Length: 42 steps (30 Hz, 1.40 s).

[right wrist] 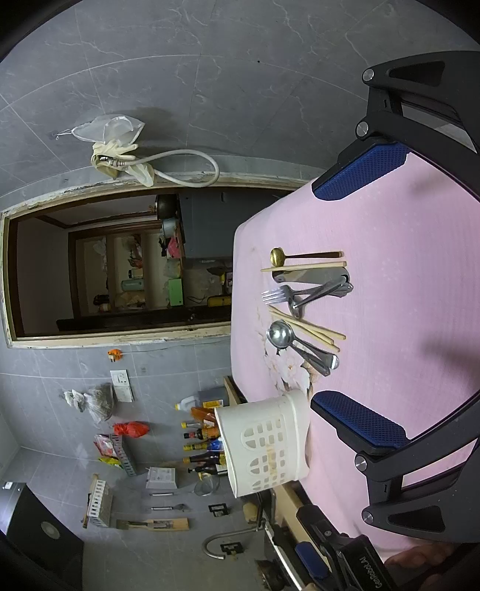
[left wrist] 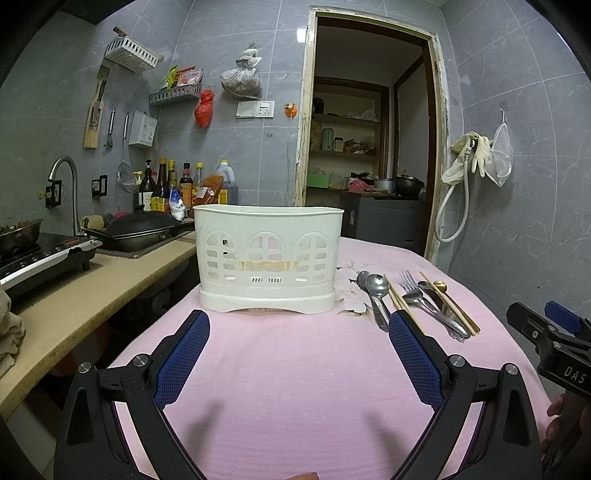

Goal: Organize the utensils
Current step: 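Move left tool to a silver spoon while right tool moves to the gold spoon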

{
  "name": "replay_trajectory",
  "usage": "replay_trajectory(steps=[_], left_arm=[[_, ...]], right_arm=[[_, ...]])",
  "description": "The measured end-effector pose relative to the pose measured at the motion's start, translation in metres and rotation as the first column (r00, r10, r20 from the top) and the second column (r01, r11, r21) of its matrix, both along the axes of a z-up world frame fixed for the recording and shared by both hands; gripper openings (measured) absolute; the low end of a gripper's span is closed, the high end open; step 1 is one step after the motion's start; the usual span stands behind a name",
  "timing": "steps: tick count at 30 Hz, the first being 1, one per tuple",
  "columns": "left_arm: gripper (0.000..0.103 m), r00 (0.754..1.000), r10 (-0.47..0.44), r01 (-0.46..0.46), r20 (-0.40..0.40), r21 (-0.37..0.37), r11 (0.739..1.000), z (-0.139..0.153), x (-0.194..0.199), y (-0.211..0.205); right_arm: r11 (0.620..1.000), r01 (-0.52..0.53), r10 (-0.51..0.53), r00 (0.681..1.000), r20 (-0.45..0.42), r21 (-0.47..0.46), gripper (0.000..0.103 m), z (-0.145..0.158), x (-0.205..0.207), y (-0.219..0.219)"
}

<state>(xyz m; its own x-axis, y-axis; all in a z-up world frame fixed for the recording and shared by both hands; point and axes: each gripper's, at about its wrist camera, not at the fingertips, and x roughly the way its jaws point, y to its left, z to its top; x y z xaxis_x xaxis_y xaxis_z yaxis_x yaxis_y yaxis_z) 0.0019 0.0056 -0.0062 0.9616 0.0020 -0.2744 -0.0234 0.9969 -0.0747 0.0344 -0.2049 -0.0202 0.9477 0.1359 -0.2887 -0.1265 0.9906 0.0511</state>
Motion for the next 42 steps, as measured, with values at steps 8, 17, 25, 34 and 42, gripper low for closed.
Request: replay_trajectory(steps=[8, 17, 25, 34, 42], left_arm=[[0.095, 1.0, 0.001, -0.001, -0.003, -0.001, 1.0, -0.002, 0.0, 0.001], [0.095, 1.0, 0.02, -0.02, 0.006, 0.011, 1.0, 0.001, 0.004, 0.003], [0.095, 1.0, -0.018, 0.017, 0.016, 0.027, 0.999, 0.018, 0.02, -0.002], [0.095, 0.98, -0.191, 0.193, -0.063, 0.031, 0.981, 0.034, 0.056, -0.019], [0.095, 0.953, -0.268, 0.273, -0.139, 0.013, 0.962, 0.041, 0.092, -0.036]], right_arm=[[1.0, -0.005, 0.005, 1.0, -0.01, 0.002, 0.103, -0.003, 0.004, 0.001], [1.0, 0.002, -0.002, 1.0, 0.002, -0.016, 0.103, -0.001, 0.005, -0.001], [0.998, -0.009, 0.01, 1.0, 0.017, -0.056, 0.103, 0.018, 0.02, -0.009], [0.993, -0.021, 0.022, 1.0, 0.012, -0.116, 0.103, 0.041, 0.05, -0.025], [0.983, 0.011, -0.022, 0.998, -0.059, -0.183, 0.103, 0.044, 0.09, -0.04]])
